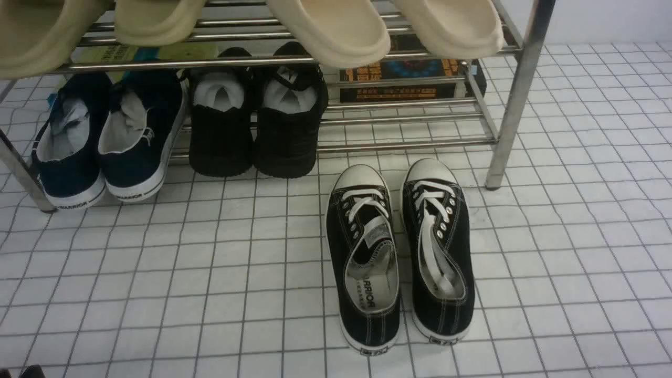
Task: Take the shoes off the shelf with your hand from the white checkered tablecloth.
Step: 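Grasp the leftmost shoe on the bottom shelf of the shoe rack with the left gripper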
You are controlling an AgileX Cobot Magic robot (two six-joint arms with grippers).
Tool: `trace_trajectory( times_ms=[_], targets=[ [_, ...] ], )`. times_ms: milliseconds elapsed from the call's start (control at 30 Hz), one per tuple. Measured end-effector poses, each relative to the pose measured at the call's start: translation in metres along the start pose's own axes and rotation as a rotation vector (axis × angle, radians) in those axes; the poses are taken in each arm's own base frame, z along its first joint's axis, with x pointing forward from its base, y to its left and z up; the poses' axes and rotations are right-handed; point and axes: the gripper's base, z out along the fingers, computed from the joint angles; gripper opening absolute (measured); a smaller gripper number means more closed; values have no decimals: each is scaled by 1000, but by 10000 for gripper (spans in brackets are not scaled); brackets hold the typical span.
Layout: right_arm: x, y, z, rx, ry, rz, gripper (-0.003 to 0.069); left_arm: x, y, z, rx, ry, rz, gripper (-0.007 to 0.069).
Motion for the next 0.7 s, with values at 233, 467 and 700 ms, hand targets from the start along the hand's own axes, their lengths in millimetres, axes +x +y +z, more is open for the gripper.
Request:
trace_trajectory(
  times_ms=[233, 467, 700],
  targets=[
    [0, 0, 0, 0, 0, 0, 141, 0, 0, 0, 0, 0, 0, 239],
    [0, 0, 0, 0, 0, 0, 149, 0, 0, 0, 0, 0, 0, 239],
    [0, 0, 0, 0, 0, 0, 162, 0, 0, 0, 0, 0, 0, 239]
  ],
)
